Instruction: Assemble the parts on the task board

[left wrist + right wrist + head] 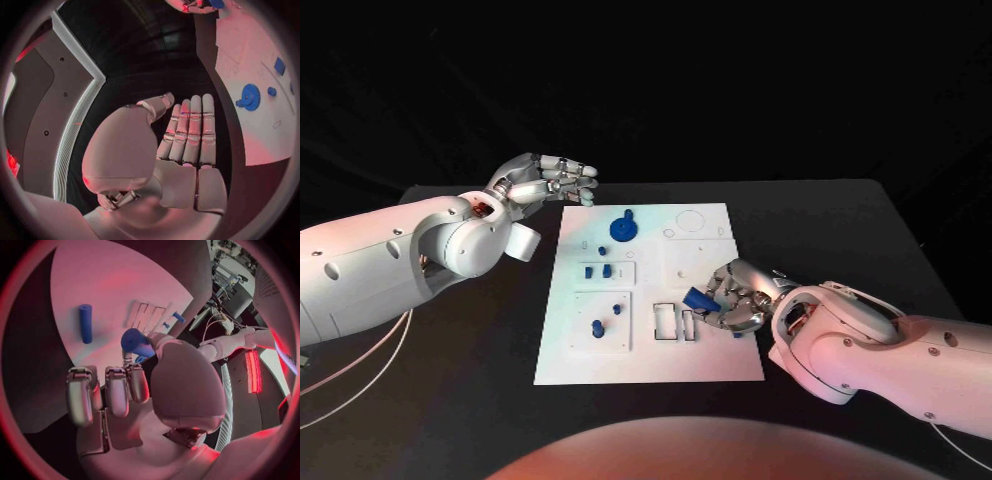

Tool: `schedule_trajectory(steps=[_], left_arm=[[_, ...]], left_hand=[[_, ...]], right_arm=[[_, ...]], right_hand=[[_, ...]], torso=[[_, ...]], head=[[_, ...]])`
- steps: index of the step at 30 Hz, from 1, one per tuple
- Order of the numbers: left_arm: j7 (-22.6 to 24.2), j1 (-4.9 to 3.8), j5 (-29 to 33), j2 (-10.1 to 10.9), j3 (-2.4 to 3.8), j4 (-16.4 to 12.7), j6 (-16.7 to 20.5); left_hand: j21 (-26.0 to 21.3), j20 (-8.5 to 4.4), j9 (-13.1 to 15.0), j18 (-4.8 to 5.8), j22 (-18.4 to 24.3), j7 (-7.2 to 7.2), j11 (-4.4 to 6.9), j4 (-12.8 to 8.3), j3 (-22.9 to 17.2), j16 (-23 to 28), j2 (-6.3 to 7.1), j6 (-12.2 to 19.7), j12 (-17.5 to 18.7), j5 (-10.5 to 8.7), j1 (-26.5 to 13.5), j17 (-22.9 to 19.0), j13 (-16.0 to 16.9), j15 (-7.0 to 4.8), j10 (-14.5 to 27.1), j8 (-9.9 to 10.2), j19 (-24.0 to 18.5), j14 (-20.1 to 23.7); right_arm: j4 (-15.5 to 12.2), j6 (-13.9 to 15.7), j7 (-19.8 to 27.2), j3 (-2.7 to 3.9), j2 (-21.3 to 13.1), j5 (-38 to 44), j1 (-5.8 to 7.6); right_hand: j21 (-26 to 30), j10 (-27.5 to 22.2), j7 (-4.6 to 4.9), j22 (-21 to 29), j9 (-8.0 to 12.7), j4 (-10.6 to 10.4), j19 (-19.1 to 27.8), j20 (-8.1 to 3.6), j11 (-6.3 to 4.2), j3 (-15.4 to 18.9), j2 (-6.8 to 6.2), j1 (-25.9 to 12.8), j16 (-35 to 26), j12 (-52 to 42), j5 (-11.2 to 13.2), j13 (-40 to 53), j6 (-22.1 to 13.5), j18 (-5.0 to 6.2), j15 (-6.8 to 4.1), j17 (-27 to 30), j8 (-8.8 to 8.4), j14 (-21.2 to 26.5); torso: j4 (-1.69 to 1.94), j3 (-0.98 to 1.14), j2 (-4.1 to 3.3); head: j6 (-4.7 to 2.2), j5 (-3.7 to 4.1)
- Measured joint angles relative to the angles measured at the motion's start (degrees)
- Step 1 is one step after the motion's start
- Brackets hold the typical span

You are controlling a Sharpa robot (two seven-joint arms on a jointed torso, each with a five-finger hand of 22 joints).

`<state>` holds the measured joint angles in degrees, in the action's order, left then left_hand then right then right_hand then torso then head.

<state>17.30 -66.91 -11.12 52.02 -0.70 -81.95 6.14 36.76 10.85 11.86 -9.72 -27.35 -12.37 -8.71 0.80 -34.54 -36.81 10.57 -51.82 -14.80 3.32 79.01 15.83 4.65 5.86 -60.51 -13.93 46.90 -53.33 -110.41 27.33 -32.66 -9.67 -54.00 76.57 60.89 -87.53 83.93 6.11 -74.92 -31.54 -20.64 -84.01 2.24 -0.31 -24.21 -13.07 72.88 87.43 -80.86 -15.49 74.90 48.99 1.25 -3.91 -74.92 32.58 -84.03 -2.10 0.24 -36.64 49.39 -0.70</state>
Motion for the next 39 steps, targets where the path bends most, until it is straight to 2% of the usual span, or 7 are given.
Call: schedule_trajectory(steps=[6, 11, 17, 18, 22, 27, 39], left_arm=[[-0.05, 0.00, 0.00, -0.10, 0.00, 0.01, -0.04], [-0.10, 0.00, 0.00, -0.15, 0.00, 0.01, -0.08], [-0.15, 0.00, 0.00, -0.27, 0.00, 0.01, -0.13], [-0.17, 0.00, 0.00, -0.31, 0.00, 0.01, -0.14], [-0.24, 0.00, 0.00, -0.34, 0.00, 0.01, -0.22], [-0.33, 0.00, 0.00, -0.35, 0.00, 0.00, -0.32], [-0.47, 0.00, 0.00, -0.31, 0.00, -0.02, -0.47]], left_hand=[[0.00, 0.00, 0.00, 0.00, 0.00, 0.00, 0.00, 0.00, 0.00, 0.00, 0.00, 0.00, 0.00, 0.00, 0.00, 0.00, 0.00, 0.00, 0.00, 0.00, 0.00, 0.00], [0.00, 0.00, 0.00, 0.00, 0.00, 0.00, 0.00, 0.00, 0.00, 0.00, 0.00, 0.00, 0.00, 0.00, 0.00, 0.00, -0.01, 0.00, 0.00, 0.00, 0.00, 0.00], [0.00, 0.00, 0.01, 0.00, 0.06, 0.00, -0.14, 0.00, 0.00, 0.00, -0.02, 0.00, 0.00, 0.00, -0.02, 0.05, -0.01, 0.00, 0.14, 0.00, 0.00, 0.00], [0.00, 0.00, 0.01, 0.00, 0.09, 0.00, -0.21, 0.00, 0.00, 0.00, -0.17, 0.00, 0.00, 0.00, -0.17, 0.08, -0.01, 0.00, 0.21, 0.00, 0.00, 0.00], [0.00, 0.00, 0.01, 0.00, 0.09, 0.00, -0.21, 0.00, 0.00, 0.00, -0.23, 0.00, 0.00, 0.00, -0.23, 0.08, -0.01, 0.00, 0.21, 0.00, 0.00, 0.00], [0.00, 0.00, 0.01, 0.00, 0.09, 0.00, -0.21, 0.00, 0.00, 0.00, -0.23, 0.00, 0.00, 0.00, -0.23, 0.07, -0.01, 0.00, 0.21, 0.00, 0.00, 0.00], [-0.43, 0.22, 0.02, -0.01, 0.18, 0.00, -0.21, 0.16, 0.16, 0.00, -0.23, 0.00, 0.00, 0.00, -0.23, 0.13, 0.04, 0.00, 0.21, 0.00, 0.22, 0.00]], right_arm=[[1.04, -0.15, 0.14, -0.01, 2.36, -3.77, -0.24], [1.84, -0.27, 0.21, -0.06, 4.14, -6.96, -0.84], [2.77, -0.38, 0.04, -0.06, 5.88, -9.68, -1.00], [3.02, -0.41, -0.03, -0.06, 6.11, -10.11, -1.02], [3.54, -0.51, -0.23, -0.05, 6.67, -11.23, -1.04], [3.83, -0.66, -0.44, -0.05, 7.27, -12.14, -1.06], [4.25, -1.43, -1.05, -0.05, 7.83, -12.81, -1.07]], right_hand=[[0.00, 0.00, 0.00, 0.00, -0.03, -0.14, 0.00, 0.00, 0.00, -0.20, 0.12, -1.41, 0.00, 0.00, 0.00, 0.05, 0.00, 0.01, 0.00, 0.00, 0.06, 0.00], [0.00, 0.00, 0.00, 0.00, -0.09, 2.43, 0.00, 0.00, 0.00, -3.18, -0.51, -3.68, 0.00, 0.00, 0.41, 0.05, 0.01, 0.00, 0.00, 0.00, 0.56, 0.00], [0.23, 0.00, 0.20, 0.01, -0.27, 2.89, 0.00, 0.01, 0.00, -2.85, 0.03, -6.35, 0.00, 0.00, 0.45, 0.04, 0.22, 0.00, 0.00, 0.01, 0.57, 0.00], [0.23, 0.00, 0.20, 0.01, -2.28, 3.53, 0.00, 0.01, 0.00, -3.45, 0.09, -6.75, 0.00, 0.01, 0.45, 0.04, 0.22, 0.00, 0.00, 0.01, 0.57, 0.00], [0.23, 0.00, 0.26, 0.01, -4.17, 4.40, 0.00, 0.00, 0.00, -2.36, 0.28, -9.42, 0.00, 0.01, 0.45, 0.04, 0.35, 0.00, 0.00, 0.01, 0.63, 0.00], [0.23, 0.00, -1.26, 0.01, -4.31, 4.07, 0.00, 0.01, 0.01, 0.00, 0.50, -11.75, 0.00, 0.01, 0.44, 0.04, 2.08, 0.00, 0.00, 0.01, 0.75, 0.00], [0.22, 0.00, -2.21, 0.01, -4.78, 3.89, 0.00, 0.01, 0.01, 2.98, 0.47, -13.42, 0.00, 0.01, 0.42, 0.03, 3.03, 0.00, 0.01, 0.01, 0.91, 0.00]], torso=[[0.01, -0.01, -0.06], [0.03, 0.01, -0.10], [0.02, 0.02, -0.10], [0.02, 0.03, -0.10], [0.02, 0.02, -0.10], [0.02, 0.02, -0.10], [-0.01, 0.03, -0.09]], head=[[-0.01, -0.12], [0.04, -0.24], [0.05, -0.42], [0.08, -0.51], [0.12, -0.69], [0.12, -0.79], [0.16, -1.04]])
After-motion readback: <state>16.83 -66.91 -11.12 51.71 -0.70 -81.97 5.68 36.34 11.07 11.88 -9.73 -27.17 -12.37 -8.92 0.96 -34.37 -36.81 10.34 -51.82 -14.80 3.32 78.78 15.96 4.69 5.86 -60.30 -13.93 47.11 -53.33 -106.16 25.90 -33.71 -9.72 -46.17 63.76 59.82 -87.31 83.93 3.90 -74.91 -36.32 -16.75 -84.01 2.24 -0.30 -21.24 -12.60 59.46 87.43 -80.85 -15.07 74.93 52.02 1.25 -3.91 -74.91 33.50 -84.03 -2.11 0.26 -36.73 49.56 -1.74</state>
